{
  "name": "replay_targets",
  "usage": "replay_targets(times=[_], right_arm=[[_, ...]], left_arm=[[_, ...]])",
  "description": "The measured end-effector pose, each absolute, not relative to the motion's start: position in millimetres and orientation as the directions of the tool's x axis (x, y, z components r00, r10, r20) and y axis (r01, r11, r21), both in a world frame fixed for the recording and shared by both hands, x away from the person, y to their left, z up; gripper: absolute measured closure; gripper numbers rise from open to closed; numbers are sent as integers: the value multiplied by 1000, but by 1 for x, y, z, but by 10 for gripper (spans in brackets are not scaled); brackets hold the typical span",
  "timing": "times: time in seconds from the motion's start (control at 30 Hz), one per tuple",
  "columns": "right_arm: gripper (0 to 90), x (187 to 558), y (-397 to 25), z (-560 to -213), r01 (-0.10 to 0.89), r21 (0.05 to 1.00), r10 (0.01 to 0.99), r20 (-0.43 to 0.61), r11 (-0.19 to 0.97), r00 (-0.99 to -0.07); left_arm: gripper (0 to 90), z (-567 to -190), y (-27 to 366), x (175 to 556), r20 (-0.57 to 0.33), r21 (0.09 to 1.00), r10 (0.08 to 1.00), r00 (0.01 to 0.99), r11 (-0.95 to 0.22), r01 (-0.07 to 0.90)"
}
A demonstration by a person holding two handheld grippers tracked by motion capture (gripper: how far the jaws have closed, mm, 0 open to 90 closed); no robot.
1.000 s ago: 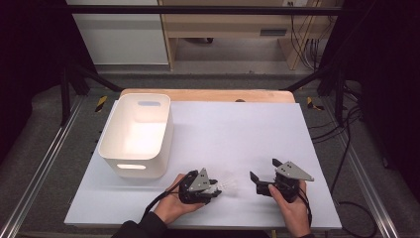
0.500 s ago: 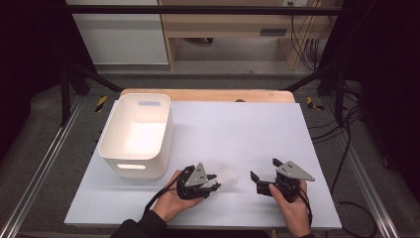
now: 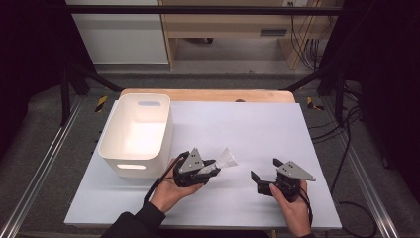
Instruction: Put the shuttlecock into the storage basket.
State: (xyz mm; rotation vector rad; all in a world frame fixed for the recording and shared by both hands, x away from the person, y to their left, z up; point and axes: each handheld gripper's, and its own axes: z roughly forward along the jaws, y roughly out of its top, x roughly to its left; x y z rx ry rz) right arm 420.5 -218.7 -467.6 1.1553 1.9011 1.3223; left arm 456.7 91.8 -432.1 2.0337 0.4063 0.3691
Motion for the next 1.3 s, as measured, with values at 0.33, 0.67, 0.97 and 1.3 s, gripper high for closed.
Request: replay_targets(times=[0.33,0.67,0.97,1.3], right_arm=[[61,420,-219,-467,336,931,875,37,145,-482],[48,419,-218,-467,328,932,871,32,151,-491],[47,419,-218,-466,324,933,871,27,154,-491],[57,418,-220,-465,320,935,872,25,152,-488]], left_arm=[[650,-427,93,457,92,888,435,896,-443,124],[650,-417,99,458,83,904,453,888,-409,124],[650,-401,97,462,64,922,466,883,-367,126],[650,-384,101,466,84,925,482,872,-364,112]])
